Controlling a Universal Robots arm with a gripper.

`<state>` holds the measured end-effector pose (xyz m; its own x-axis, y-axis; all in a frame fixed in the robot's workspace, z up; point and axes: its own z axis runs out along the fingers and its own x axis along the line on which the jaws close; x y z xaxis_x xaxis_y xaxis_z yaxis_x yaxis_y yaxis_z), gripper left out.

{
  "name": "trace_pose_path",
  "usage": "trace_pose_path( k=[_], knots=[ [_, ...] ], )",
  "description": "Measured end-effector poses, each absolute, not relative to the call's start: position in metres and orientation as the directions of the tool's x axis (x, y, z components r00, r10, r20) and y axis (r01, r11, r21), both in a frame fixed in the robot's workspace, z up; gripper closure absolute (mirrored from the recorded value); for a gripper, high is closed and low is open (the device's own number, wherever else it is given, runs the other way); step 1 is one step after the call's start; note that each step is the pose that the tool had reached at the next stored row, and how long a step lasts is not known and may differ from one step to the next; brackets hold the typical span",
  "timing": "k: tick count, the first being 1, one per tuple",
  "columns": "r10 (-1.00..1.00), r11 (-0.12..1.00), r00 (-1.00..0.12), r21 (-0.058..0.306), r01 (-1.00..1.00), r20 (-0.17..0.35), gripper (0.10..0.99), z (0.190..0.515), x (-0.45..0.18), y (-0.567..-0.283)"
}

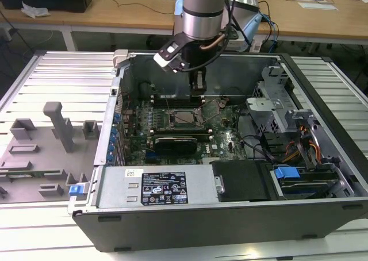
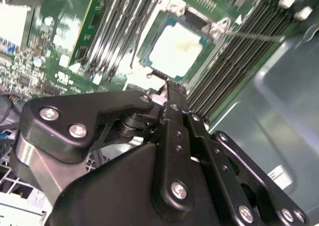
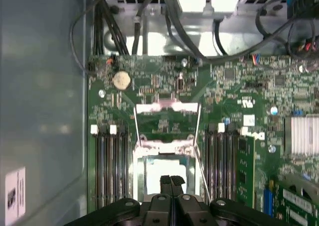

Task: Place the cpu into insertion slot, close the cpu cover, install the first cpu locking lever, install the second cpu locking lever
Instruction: 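Close the cpu cover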

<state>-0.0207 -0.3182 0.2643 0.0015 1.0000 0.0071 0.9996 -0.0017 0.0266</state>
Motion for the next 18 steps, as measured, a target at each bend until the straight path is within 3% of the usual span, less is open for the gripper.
trace_pose_path(
  k=[11, 18],
  knots=[
    [1.000, -0.002, 0.002, -0.007, 1.000, 0.007, 0.980, 0.264, 0.039, -0.318],
    [0.999, 0.033, -0.033, -0.007, 0.999, 0.010, 0.980, 0.264, 0.053, -0.318]
  ],
)
